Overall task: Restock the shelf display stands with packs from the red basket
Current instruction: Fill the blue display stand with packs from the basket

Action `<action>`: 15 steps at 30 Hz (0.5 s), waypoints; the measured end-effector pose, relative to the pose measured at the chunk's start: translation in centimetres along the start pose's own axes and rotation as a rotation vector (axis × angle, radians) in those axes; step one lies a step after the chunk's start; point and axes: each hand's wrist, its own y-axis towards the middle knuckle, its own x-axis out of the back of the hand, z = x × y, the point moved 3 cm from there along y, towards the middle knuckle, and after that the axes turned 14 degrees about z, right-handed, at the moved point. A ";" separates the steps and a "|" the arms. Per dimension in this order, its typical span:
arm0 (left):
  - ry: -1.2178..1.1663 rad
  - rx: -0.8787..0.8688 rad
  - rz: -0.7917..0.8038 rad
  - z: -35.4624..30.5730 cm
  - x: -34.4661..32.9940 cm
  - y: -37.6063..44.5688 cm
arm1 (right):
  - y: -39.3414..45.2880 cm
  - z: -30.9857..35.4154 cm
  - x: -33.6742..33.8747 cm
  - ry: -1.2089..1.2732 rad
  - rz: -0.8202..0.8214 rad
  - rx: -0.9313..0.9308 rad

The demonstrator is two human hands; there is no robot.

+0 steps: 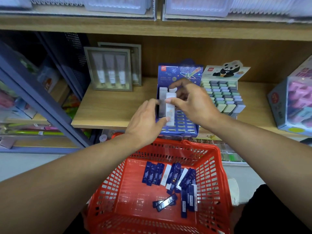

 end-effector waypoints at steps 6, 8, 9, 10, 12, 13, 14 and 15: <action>0.240 -0.106 0.047 -0.2 0.5 0.2 | -0.3 -1.6 1.9 -0.038 -0.122 -0.084; 0.321 -0.130 0.109 -0.1 0.1 0.4 | -0.3 -2.0 1.9 -0.042 -0.110 -0.092; 0.354 -0.141 0.128 -0.1 0.0 0.5 | -0.4 -2.0 1.8 -0.042 -0.094 -0.091; 0.376 -0.145 0.144 -0.1 -0.1 0.5 | -0.4 -2.1 1.7 -0.042 -0.079 -0.086; 0.386 -0.143 0.158 0.0 -0.4 0.7 | -0.5 -2.1 1.4 -0.050 -0.059 -0.072; 0.381 -0.141 0.155 0.1 -0.5 0.8 | -0.5 -2.1 1.2 -0.059 -0.054 -0.068; 0.375 -0.138 0.148 0.1 -0.5 0.8 | -0.5 -2.2 1.0 -0.072 -0.047 -0.068; 0.370 -0.135 0.143 0.2 -0.5 0.8 | -0.5 -2.2 0.9 -0.090 -0.036 -0.069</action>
